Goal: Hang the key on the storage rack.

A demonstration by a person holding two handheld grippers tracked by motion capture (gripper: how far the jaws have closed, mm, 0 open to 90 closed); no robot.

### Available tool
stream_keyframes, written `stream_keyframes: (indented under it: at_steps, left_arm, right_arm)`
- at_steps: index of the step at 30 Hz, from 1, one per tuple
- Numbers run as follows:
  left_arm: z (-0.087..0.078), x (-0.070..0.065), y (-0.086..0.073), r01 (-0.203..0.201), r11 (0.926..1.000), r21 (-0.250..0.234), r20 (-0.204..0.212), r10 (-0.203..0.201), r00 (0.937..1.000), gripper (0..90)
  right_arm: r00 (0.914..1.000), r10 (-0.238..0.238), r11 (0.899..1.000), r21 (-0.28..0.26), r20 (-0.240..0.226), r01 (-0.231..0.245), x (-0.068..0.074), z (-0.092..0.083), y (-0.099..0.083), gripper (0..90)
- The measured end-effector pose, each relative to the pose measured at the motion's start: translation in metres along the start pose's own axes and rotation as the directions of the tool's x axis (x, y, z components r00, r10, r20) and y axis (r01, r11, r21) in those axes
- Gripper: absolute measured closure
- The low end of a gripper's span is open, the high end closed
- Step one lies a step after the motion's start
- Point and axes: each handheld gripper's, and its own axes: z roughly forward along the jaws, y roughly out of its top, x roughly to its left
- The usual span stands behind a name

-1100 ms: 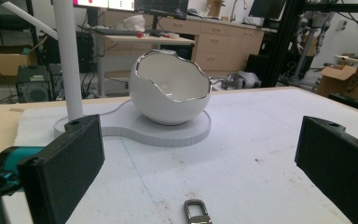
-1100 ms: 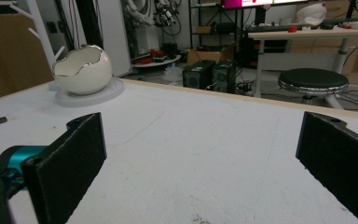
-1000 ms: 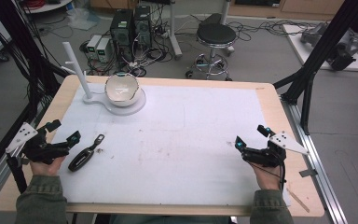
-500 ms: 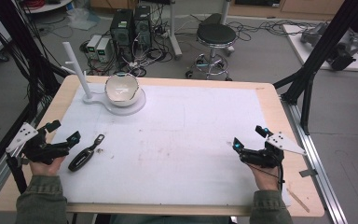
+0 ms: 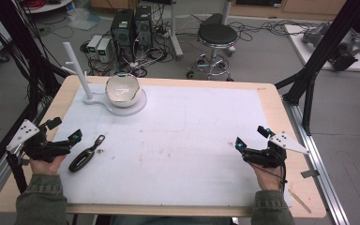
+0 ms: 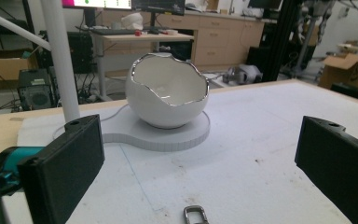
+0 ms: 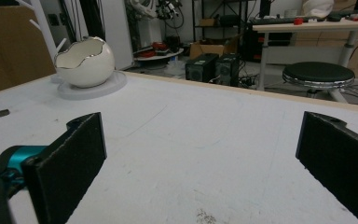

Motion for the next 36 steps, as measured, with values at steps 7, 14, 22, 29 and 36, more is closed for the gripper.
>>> stream_keyframes:
  at_steps: [7,14,22,29,36]
  left_arm:
    - [0.009,-0.004,0.005,-0.015,0.9974,0.071,0.006,0.014,0.9999,1.7]
    - [0.016,-0.003,0.006,-0.004,0.9905,0.138,0.004,0.004,1.0000,1.7]
    - [0.034,-0.007,0.016,-0.029,0.9751,0.220,0.023,0.024,0.9994,1.7]
    - [0.050,-0.012,0.018,-0.081,0.9420,0.326,-0.001,0.086,0.9963,1.7]
    - [0.062,-0.011,0.014,-0.065,0.8887,0.454,0.008,0.068,0.9976,1.8]
  right_arm:
    - [1.0000,0.006,1.000,-0.015,0.006,-0.006,-0.002,-0.001,0.001,0.8]
    - [1.0000,0.003,1.000,-0.004,0.002,-0.003,0.000,0.000,0.000,0.7]
    - [1.0000,0.003,1.000,-0.002,0.002,-0.003,-0.001,0.001,0.000,0.8]
    - [1.0000,0.000,1.000,-0.009,0.001,0.000,-0.002,0.000,0.001,0.7]
    - [1.0000,0.009,1.000,-0.009,-0.002,-0.009,-0.002,0.000,0.001,0.7]
